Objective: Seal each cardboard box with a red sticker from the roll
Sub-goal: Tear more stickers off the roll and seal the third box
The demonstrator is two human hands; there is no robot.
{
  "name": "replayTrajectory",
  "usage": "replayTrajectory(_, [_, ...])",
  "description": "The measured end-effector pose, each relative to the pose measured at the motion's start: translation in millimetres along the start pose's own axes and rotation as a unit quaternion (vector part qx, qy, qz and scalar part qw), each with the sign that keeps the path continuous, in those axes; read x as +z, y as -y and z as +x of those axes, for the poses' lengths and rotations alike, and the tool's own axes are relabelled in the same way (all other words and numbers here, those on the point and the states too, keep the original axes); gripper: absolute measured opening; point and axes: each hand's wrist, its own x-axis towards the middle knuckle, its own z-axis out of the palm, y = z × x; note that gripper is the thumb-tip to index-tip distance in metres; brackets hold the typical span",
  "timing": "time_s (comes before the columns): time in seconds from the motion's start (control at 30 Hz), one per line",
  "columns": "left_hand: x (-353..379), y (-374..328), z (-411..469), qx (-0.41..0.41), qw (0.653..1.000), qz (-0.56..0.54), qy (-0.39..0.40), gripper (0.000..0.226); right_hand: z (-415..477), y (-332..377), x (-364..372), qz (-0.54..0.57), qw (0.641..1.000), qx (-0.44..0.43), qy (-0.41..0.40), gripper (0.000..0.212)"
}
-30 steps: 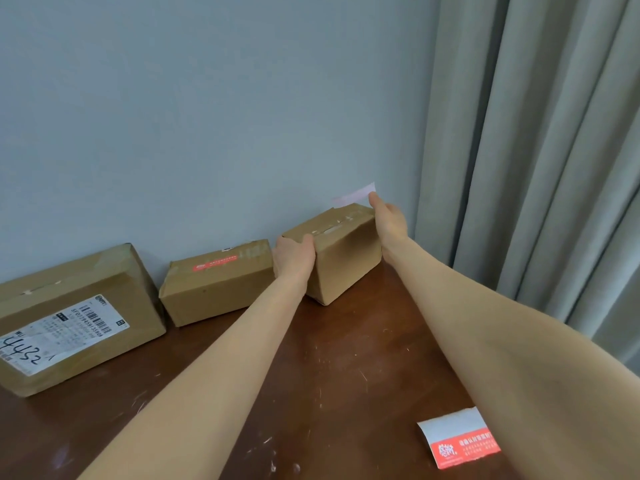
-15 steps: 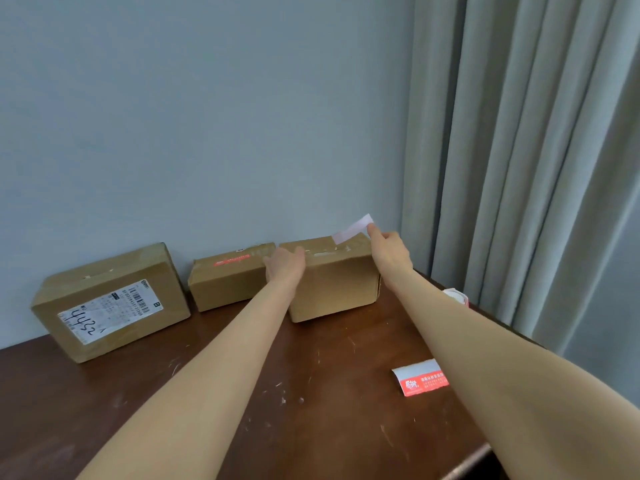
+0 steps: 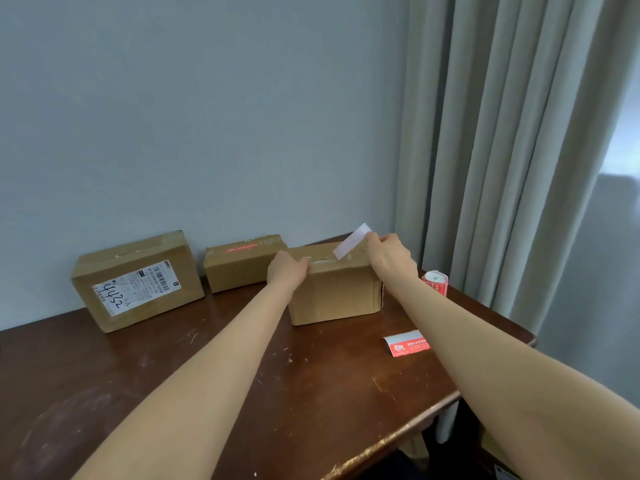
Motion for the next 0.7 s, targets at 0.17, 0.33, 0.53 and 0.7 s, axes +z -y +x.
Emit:
replayTrajectory(0.17, [-3.9, 3.1, -1.1, 0.000, 1.000, 0.018, 0.004, 0.058, -1.0, 0.3, -0.3, -0.007, 1.000, 0.006, -0.002, 0.047])
replayTrajectory(0.33, [-9.3, 3.4, 2.8, 0.035, 0.998, 0.040, -0.040, 0.051, 2.5, 6.0, -1.3, 0.051, 0.997, -0.024, -0.044, 0.040])
replayTrajectory(0.53, [-17.3, -34.5, -13.2, 0.167, 0.974, -0.123, -0.092, 0.015, 9.3, 20.5, -8.3, 0.054, 0.971, -0.164, -0.164, 0.020])
replayTrajectory(0.7, [-15.5, -64.0, -27.7, 0.040, 0.966, -0.244, 0.077, 0.019, 8.3, 27.4, -6.3, -0.020, 0.939, -0.276, -0.205, 0.023])
